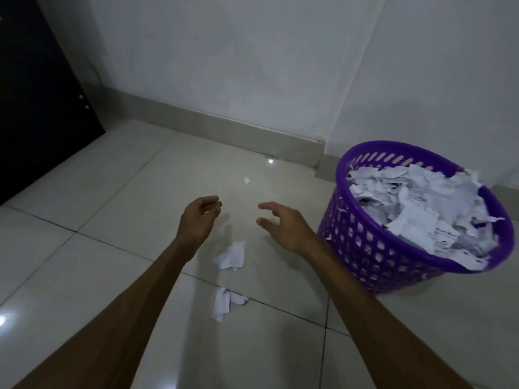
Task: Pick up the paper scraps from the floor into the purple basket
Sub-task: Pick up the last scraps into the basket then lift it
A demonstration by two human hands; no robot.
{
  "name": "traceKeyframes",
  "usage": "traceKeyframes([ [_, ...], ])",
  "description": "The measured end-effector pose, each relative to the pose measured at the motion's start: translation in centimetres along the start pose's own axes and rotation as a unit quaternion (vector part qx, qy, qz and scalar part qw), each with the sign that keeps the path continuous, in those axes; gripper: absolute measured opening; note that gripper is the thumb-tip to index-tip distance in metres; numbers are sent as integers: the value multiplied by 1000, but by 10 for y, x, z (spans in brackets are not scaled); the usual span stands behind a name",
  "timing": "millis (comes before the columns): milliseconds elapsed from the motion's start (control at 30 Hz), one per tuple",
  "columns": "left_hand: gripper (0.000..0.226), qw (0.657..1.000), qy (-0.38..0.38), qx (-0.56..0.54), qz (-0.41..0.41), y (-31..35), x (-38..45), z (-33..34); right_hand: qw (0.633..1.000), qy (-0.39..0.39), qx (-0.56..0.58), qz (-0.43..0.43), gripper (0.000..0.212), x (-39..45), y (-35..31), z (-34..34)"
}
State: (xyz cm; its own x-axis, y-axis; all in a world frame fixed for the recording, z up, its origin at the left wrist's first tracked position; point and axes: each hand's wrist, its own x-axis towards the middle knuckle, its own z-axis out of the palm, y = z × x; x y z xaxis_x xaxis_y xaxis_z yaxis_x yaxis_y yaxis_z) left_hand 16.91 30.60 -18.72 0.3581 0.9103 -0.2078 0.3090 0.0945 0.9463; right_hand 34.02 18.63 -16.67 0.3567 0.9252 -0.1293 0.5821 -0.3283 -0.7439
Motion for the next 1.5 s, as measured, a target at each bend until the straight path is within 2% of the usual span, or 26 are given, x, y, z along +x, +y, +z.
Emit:
traceKeyframes([
  [133, 23, 999, -11, 28, -20, -43, 22, -1, 994, -3, 52, 93, 69, 21, 42, 51],
  [233, 26, 999, 2, 11, -30, -61, 28, 0, 993, 26, 58, 98, 74, 35, 52, 68],
  [367, 24, 988, 52, -124, -75, -66, 49, 3, 994, 67, 39, 75, 77, 77, 56, 83],
  [500, 25, 983, 44, -162, -68, -68, 63, 1, 986, 145, -77, 28, 74, 132, 57, 87],
  [700, 24, 980, 16, -182, -85, -67, 67, -4, 978, 131, -165, 1, 53, 170, 60, 99],
  [800, 24, 978, 19, -192, -85, -63, 64, -4, 975, 140, -168, -39, 52, 149, 61, 104],
  [1000, 23, 992, -4, -123, -30, -68, 38, -3, 989, 51, -105, -94, 66, 61, 60, 114],
  [1133, 35, 988, -42, -138, -49, -74, 15, -9, 989, 3, -90, -116, 74, 5, 59, 113],
  [1267, 53, 983, -81, -149, -71, -74, -14, -17, 990, -1, -81, -114, 72, -35, 57, 118],
  [1400, 60, 977, -128, -131, -106, -77, -27, -28, 986, -32, -83, -140, 104, -56, 49, 121],
  [1500, 65, 974, -147, -126, -118, -82, -38, -32, 964, -51, -171, -195, 119, -66, 49, 128],
])
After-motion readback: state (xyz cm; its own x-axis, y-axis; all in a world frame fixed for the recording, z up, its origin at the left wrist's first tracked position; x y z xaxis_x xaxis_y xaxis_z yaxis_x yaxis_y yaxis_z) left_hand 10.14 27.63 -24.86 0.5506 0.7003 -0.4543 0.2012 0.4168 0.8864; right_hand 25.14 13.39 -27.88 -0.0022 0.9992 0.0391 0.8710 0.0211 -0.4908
